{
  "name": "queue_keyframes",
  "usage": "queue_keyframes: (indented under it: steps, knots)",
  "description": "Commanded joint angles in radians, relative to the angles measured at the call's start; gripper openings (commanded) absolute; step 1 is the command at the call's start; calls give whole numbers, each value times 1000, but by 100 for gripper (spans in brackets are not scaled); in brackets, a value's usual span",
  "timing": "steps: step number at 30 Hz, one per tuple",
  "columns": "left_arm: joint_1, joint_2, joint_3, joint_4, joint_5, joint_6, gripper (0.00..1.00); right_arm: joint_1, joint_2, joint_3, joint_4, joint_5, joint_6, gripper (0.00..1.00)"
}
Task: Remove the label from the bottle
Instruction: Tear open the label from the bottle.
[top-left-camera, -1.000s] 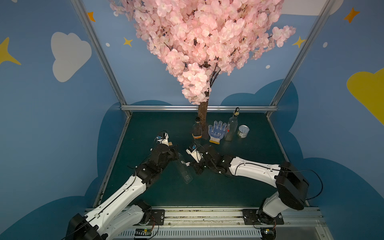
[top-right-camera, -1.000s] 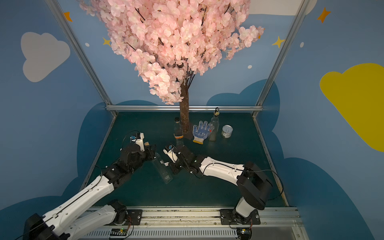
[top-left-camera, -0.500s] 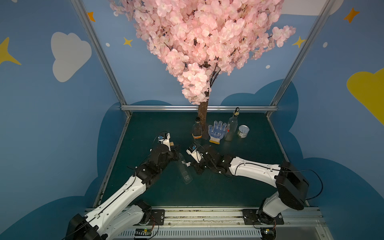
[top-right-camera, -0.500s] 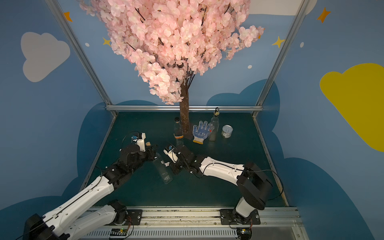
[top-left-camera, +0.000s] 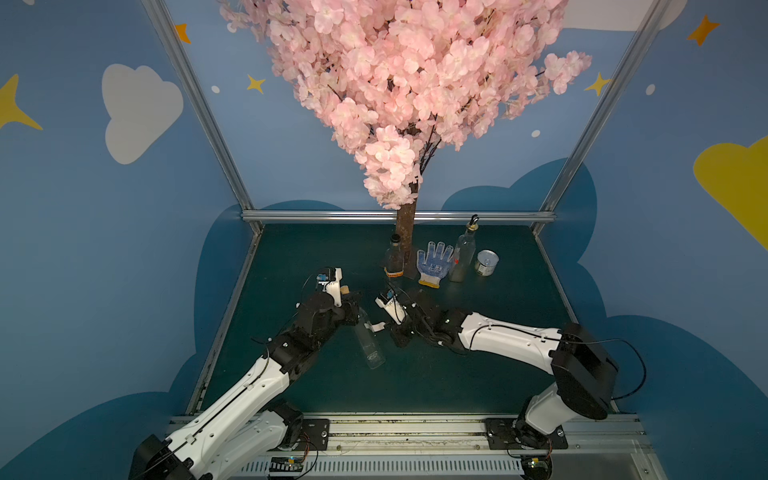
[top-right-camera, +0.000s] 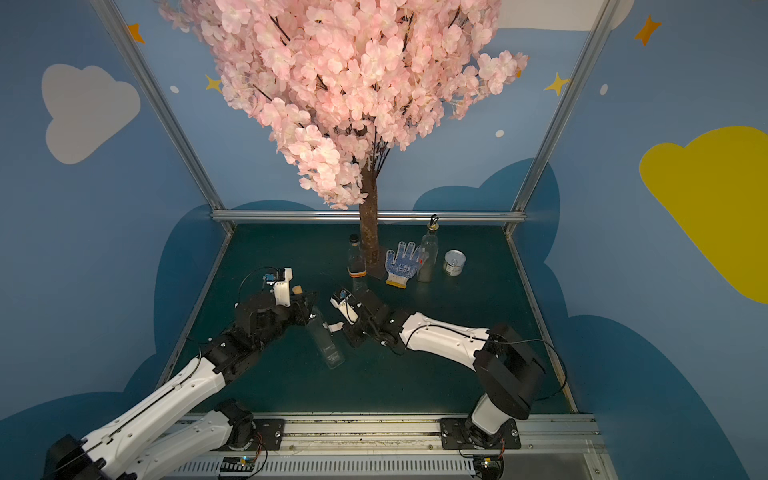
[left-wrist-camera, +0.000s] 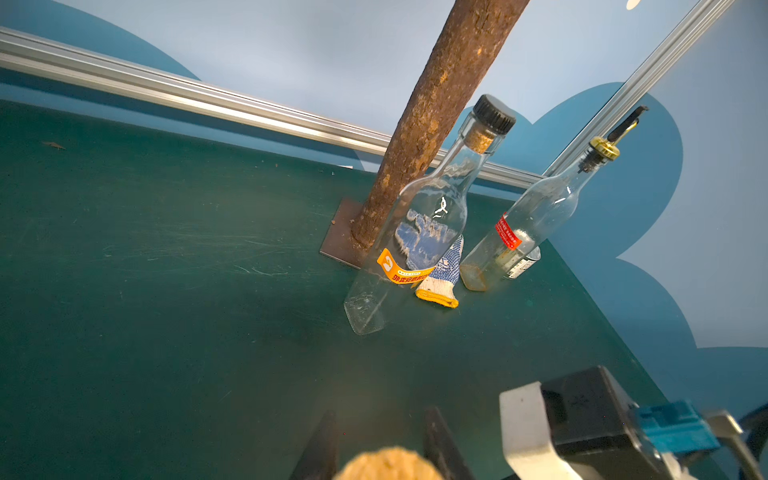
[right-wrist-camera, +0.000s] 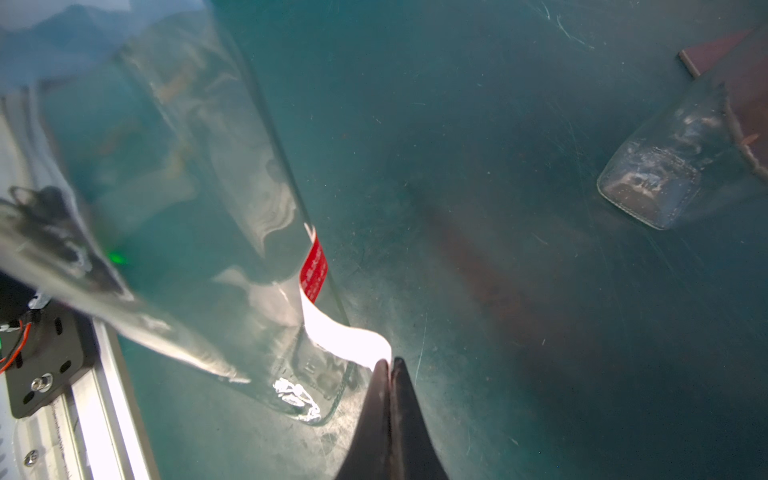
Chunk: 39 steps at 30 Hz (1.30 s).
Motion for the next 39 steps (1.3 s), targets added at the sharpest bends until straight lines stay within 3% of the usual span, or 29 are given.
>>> queue_keyframes:
  steps: [1, 39]
  knots:
    - [1, -4, -31, -42, 26, 52, 2, -2, -15, 27, -14, 13, -10, 0]
    - [-7, -32, -56, 26, 134, 118, 2, -3, 15, 57, -36, 69, -50, 0]
